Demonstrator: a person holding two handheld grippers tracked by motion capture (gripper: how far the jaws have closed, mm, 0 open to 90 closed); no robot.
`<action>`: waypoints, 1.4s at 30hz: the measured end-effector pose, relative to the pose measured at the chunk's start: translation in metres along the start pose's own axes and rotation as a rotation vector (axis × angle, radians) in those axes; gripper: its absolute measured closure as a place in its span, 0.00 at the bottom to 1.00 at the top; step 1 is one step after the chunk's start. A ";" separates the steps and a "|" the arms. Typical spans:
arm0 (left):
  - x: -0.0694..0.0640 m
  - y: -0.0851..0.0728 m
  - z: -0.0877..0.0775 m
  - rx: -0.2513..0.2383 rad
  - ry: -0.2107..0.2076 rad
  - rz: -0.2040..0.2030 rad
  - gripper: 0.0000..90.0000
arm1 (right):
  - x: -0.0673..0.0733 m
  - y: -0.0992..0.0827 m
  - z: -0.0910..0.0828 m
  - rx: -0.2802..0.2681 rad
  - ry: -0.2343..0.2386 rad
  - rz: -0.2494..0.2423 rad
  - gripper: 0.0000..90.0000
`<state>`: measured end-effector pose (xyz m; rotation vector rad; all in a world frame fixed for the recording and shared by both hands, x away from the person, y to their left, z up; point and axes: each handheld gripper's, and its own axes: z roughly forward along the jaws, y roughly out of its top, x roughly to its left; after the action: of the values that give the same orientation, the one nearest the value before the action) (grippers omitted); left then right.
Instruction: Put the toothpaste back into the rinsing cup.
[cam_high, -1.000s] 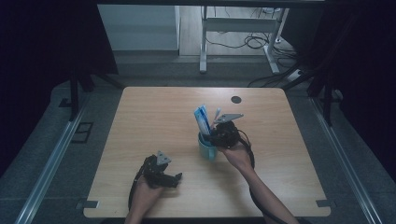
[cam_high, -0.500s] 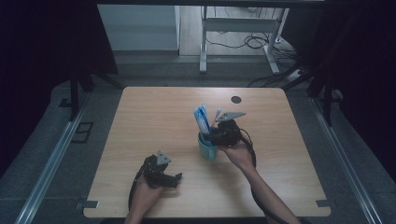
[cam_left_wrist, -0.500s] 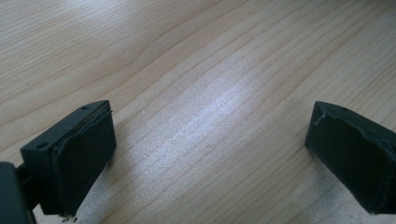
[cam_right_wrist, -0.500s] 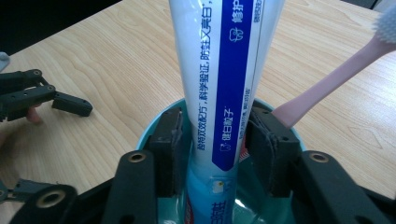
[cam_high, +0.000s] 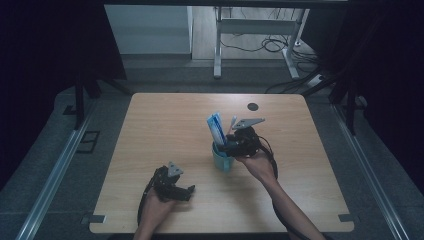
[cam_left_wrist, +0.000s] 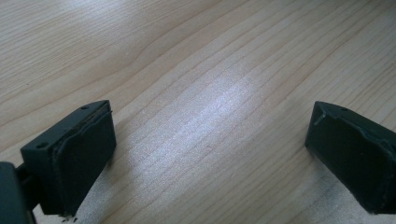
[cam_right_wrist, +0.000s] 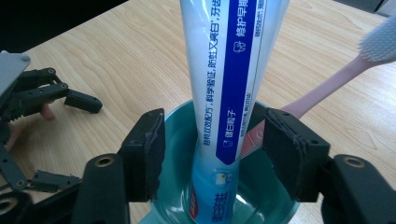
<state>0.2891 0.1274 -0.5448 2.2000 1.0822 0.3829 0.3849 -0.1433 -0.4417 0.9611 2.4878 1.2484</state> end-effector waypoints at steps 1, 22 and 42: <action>0.000 0.000 0.000 0.001 0.000 0.000 0.02 | 0.000 0.000 -0.001 -0.002 0.000 -0.003 0.41; 0.000 0.000 0.000 -0.001 0.001 -0.002 0.02 | 0.007 0.000 -0.022 -0.005 -0.025 -0.083 0.17; 0.000 0.000 0.000 -0.001 0.001 -0.002 0.02 | 0.002 -0.017 -0.046 0.008 -0.047 -0.098 0.11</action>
<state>0.2890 0.1272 -0.5448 2.1981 1.0846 0.3833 0.3549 -0.1788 -0.4260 0.8497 2.4737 1.1729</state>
